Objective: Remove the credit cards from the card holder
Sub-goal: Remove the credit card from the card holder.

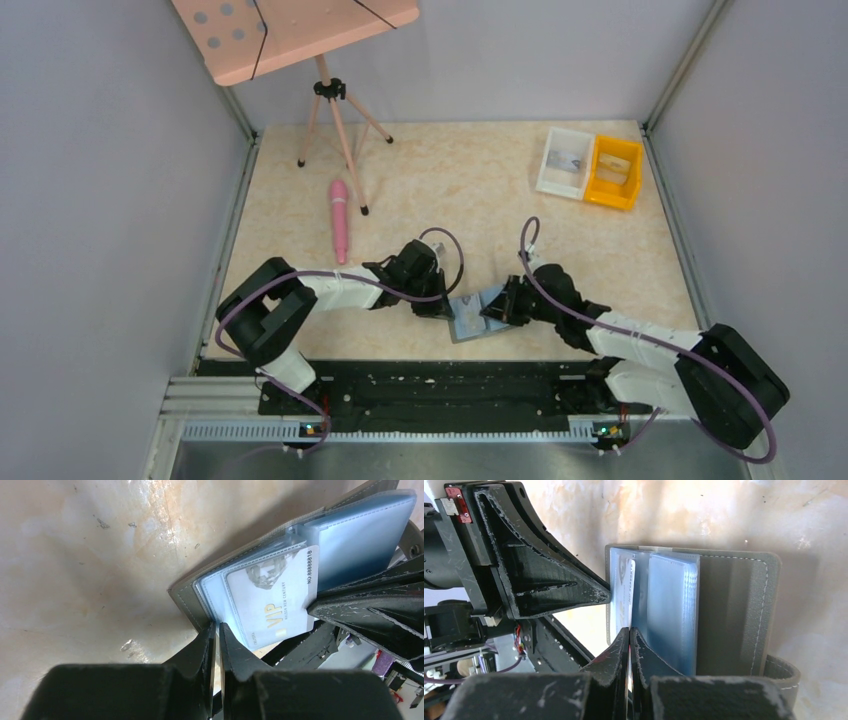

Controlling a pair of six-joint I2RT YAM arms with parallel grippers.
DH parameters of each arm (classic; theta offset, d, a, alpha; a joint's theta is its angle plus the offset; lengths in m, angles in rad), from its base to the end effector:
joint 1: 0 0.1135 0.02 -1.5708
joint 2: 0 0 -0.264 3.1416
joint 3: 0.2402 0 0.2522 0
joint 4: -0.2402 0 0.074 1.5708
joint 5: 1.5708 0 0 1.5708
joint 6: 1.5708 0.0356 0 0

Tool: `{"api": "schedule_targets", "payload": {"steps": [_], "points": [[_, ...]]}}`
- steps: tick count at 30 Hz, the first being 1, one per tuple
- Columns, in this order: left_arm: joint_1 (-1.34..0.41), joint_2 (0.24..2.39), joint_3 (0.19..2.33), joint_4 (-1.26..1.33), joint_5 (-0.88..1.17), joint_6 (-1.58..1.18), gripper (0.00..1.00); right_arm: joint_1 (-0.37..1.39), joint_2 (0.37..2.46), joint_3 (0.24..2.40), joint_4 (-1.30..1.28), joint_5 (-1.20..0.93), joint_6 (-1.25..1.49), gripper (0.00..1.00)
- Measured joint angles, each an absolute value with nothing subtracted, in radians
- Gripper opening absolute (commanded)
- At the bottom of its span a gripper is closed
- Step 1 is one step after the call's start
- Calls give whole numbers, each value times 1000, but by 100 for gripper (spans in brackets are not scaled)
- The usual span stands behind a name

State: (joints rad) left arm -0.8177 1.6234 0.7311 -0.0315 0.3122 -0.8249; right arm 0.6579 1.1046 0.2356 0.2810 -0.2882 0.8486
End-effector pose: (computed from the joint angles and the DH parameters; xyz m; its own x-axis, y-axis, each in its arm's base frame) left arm 0.1968 -0.2259 0.1380 -0.9733 0.0162 -0.2291 0.1563 0.7776 -0.6091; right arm 0.1483 0.1274 0.1410 -0.8704 0.2366 -0.4317 -0.1819 0.6604 0.7286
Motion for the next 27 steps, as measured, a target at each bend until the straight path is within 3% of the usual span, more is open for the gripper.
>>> {"api": "schedule_targets", "payload": {"steps": [27], "points": [[-820, 1621, 726, -23, 307, -821, 13, 618, 908, 236, 73, -236, 837, 0]]}}
